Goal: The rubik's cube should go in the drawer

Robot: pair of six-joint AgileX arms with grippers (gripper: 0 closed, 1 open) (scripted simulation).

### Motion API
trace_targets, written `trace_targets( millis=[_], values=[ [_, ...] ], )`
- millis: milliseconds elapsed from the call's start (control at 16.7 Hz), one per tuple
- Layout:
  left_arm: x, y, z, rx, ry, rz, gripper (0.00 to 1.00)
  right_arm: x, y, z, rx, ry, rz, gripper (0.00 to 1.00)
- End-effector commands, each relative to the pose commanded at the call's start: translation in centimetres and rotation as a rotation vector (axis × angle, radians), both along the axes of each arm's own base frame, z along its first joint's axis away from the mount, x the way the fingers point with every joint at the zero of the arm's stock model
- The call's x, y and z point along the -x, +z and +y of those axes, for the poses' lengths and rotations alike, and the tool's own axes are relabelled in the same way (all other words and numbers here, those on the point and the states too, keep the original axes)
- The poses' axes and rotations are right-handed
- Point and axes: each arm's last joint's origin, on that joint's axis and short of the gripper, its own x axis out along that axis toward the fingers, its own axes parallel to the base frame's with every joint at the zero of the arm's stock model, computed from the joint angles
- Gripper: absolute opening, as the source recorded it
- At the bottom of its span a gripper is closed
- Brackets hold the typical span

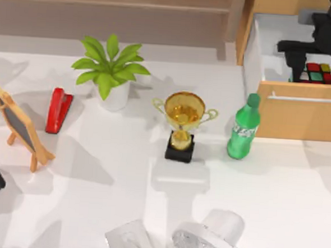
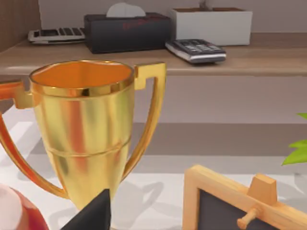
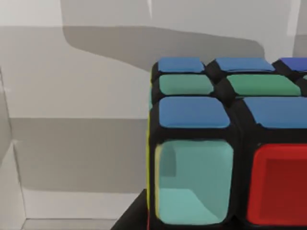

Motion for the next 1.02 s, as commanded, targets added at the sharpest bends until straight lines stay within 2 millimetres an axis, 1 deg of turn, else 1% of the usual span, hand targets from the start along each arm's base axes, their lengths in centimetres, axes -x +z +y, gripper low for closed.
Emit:
trace_targets(
  millis=[660,720,1020],
  values=[
    [0.00,0.00,0.00,0.000,0.000,0.000,1.00,0.00,0.00,0.00,0.000,0.000,0.000,0.98],
    [0.00,0.00,0.00,0.000,0.000,0.000,1.00,0.00,0.00,0.00,0.000,0.000,0.000,1.00],
    [0.00,0.00,0.00,0.000,0.000,0.000,1.00,0.00,0.00,0.00,0.000,0.000,0.000,1.00]
  ],
)
